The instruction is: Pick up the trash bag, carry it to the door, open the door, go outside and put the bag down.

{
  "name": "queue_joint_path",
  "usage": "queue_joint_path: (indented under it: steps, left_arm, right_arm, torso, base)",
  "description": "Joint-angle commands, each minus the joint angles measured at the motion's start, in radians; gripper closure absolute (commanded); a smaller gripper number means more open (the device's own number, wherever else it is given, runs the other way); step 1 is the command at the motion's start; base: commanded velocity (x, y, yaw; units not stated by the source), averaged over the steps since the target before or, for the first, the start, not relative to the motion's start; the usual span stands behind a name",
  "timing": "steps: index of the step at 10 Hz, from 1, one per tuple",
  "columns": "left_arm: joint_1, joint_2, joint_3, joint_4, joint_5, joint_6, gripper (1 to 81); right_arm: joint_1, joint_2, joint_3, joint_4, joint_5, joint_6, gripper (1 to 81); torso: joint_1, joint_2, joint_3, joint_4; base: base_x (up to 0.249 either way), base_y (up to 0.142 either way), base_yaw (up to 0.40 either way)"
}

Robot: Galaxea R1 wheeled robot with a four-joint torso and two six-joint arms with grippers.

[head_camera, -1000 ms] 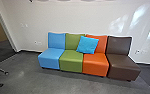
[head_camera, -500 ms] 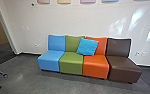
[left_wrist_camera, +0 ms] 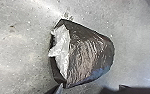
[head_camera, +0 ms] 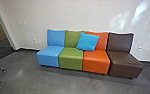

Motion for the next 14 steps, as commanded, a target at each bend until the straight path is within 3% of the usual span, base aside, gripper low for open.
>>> queue_joint_path:
  steps: [1,2,6,11,12,14]
  left_arm:
    - [-0.115,-0.026,0.006,-0.019,0.066,-0.003,1.0]
    - [-0.118,-0.022,0.006,-0.021,0.066,-0.003,1.0]
    - [-0.118,0.009,0.006,-0.019,0.066,-0.003,1.0]
    - [-0.129,0.049,0.01,-0.021,0.066,-0.003,1.0]
    - [-0.137,0.054,0.008,-0.019,0.066,-0.003,1.0]
    - [-0.151,0.055,0.006,-0.019,0.067,-0.003,1.0]
  right_arm:
    - [0.106,-0.066,0.037,0.04,-0.05,0.01,1.0]
    - [0.143,-0.081,0.054,0.065,-0.053,0.01,1.0]
    - [0.304,-0.198,0.201,0.135,-0.16,0.01,1.0]
    - [0.326,-0.287,0.273,0.143,-0.171,0.011,1.0]
    - [0.327,-0.284,0.27,0.147,-0.171,0.011,1.0]
    - [0.333,-0.273,0.269,0.149,-0.173,0.011,1.0]
  torso:
    - [0.061,-0.095,-0.06,0.0]
    - [0.086,-0.134,-0.032,0.0]
    - [0.159,-0.25,-0.069,0.0]
    - [0.27,-0.428,-0.07,0.0]
    - [0.293,-0.466,-0.15,0.0]
    - [0.327,-0.521,-0.185,0.0]
  base:
    - [0.0,0.0,0.0]
    - [0.0,0.0,0.0]
    - [0.0,0.0,0.0]
    - [0.0,0.0,0.0]
    - [0.0,0.0,0.0]
    - [0.0,0.0,0.0]
